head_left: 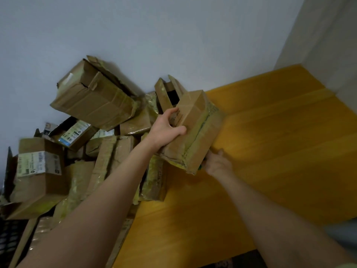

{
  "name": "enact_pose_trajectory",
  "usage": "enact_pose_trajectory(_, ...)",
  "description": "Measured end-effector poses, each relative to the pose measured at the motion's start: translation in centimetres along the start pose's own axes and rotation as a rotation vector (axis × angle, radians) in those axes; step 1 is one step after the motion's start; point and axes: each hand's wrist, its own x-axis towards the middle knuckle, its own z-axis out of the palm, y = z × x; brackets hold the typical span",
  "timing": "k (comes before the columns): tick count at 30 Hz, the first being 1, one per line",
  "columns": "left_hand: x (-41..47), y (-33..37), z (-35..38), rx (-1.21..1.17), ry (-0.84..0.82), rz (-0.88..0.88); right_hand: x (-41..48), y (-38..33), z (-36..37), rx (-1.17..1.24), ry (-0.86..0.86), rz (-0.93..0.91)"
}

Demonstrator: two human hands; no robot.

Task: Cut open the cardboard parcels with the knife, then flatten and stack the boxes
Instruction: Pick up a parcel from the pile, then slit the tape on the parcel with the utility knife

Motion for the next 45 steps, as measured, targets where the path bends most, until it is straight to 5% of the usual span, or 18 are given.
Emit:
enact_pose_trajectory(4,-0.3,0.5,0.5,0.017,-0.011,0.011,-1.4,1.4,-0.6,0.047,0.158,-0.047)
enact_pose_trajectory(12,-0.5,-0.3,-0.2,-0.035,0.012,-0.003,1.1,-1.3,1.6,-0.029,-0.042,-0.026)
enact_pose_trajectory(17,-1.0,-0.7,0.7,-0.054,0.026,-0.066,-0.3,0.9,1.5,0.295,0.133,0.068)
enact_pose_trajectory(24,-3.3,-1.0,4.0,-0.212,0.007,-0.167,-3.4,4.2,-1.4,1.031,0.169,0.263)
enact_pose_trajectory(29,-6.4,-2.1,7.1,-0.332,0.009,-0.247,-6.1,4.2,-4.0,1.299,0.085,0.255)
enact_pose_trajectory(36,-9.6,-4.3,9.4,-0.459,-0.008,-0.343,-8.8,4.5,-3.7,1.284,0.032,0.149)
enact_pose_trajectory(45,-10.2,-6.6,9.2,-0.221,-0.010,-0.335,-10.3,4.2,-0.8,1.198,0.054,0.183)
